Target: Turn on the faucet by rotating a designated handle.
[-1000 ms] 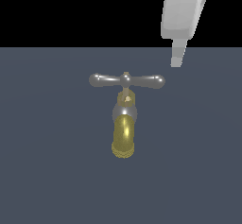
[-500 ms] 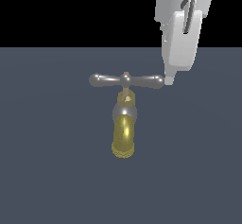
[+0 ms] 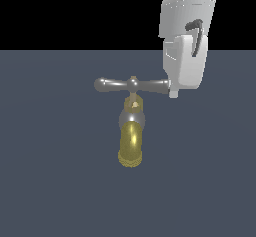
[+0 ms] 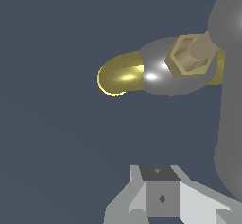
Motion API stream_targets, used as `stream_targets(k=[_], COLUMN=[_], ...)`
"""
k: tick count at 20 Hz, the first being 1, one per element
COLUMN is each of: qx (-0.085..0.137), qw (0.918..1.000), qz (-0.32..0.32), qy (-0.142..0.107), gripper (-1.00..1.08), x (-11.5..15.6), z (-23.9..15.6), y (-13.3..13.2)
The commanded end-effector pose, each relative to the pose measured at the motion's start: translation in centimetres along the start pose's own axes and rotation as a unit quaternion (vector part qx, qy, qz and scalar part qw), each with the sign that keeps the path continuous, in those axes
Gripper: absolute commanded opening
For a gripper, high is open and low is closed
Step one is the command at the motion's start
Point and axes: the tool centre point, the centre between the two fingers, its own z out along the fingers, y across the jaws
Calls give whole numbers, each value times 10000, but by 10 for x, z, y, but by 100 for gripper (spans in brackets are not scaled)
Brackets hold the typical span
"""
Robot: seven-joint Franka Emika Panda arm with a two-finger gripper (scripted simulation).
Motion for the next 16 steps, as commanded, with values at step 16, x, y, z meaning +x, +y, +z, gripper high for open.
stream_targets(k=[16], qx=[2], qw=[9999], qz=[-141], qy=[10], gripper=[-100], x=[0], z=[5], y=[19])
